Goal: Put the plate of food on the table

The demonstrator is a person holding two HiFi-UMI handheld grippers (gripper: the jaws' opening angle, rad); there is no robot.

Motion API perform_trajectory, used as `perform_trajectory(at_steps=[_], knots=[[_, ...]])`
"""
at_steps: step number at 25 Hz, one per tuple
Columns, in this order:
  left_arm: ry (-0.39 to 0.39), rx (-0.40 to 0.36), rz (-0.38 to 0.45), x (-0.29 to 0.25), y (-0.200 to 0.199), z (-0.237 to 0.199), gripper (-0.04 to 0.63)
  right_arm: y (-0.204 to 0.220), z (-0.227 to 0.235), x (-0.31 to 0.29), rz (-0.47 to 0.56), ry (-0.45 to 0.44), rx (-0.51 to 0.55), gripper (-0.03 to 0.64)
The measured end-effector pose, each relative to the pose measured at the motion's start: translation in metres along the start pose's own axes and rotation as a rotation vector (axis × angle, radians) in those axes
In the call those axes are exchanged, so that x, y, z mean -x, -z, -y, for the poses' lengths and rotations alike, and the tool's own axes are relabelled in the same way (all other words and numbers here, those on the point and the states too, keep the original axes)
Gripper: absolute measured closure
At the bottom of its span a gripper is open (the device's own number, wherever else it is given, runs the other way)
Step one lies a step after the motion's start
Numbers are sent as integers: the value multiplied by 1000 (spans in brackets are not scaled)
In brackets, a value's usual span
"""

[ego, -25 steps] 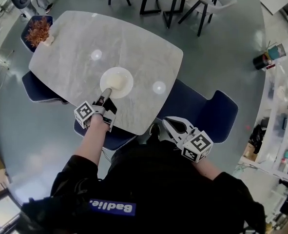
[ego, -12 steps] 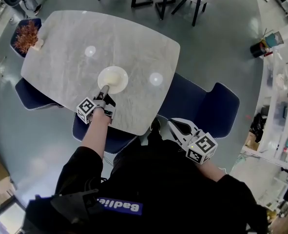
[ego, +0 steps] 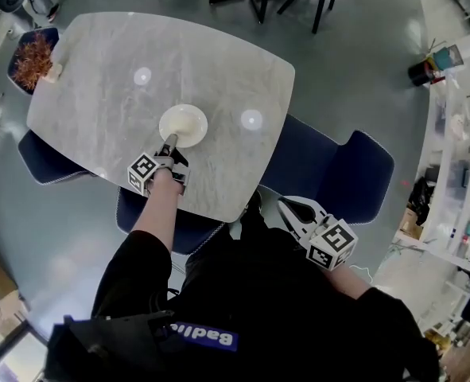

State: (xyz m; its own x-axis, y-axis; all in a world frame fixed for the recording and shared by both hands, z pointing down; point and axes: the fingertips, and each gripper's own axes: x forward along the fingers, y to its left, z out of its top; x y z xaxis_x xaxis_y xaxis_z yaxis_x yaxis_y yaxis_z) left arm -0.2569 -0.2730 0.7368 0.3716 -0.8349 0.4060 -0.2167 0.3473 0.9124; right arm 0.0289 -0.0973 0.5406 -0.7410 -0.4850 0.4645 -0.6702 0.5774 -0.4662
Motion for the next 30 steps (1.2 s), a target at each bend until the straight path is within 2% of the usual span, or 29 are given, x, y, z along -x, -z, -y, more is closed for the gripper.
perform_trajectory(at_steps=[14, 19, 23, 27, 30], knots=[[-54, -35, -5, -12, -1, -17, 563, 5, 13, -1, -28, 28, 0, 607], [-136, -161, -54, -15, -3, -20, 563, 3, 15, -3, -47, 46, 26, 607], [-184, -219, -80, -14, -1, -19, 561, 1, 18, -2, -58, 80, 55, 607], [-227, -293, -104, -15, -1, -17, 521, -2, 23, -1, -53, 124, 74, 606], [-244, -322, -113, -17, -2, -15, 497, -2, 27, 0, -48, 139, 72, 607]])
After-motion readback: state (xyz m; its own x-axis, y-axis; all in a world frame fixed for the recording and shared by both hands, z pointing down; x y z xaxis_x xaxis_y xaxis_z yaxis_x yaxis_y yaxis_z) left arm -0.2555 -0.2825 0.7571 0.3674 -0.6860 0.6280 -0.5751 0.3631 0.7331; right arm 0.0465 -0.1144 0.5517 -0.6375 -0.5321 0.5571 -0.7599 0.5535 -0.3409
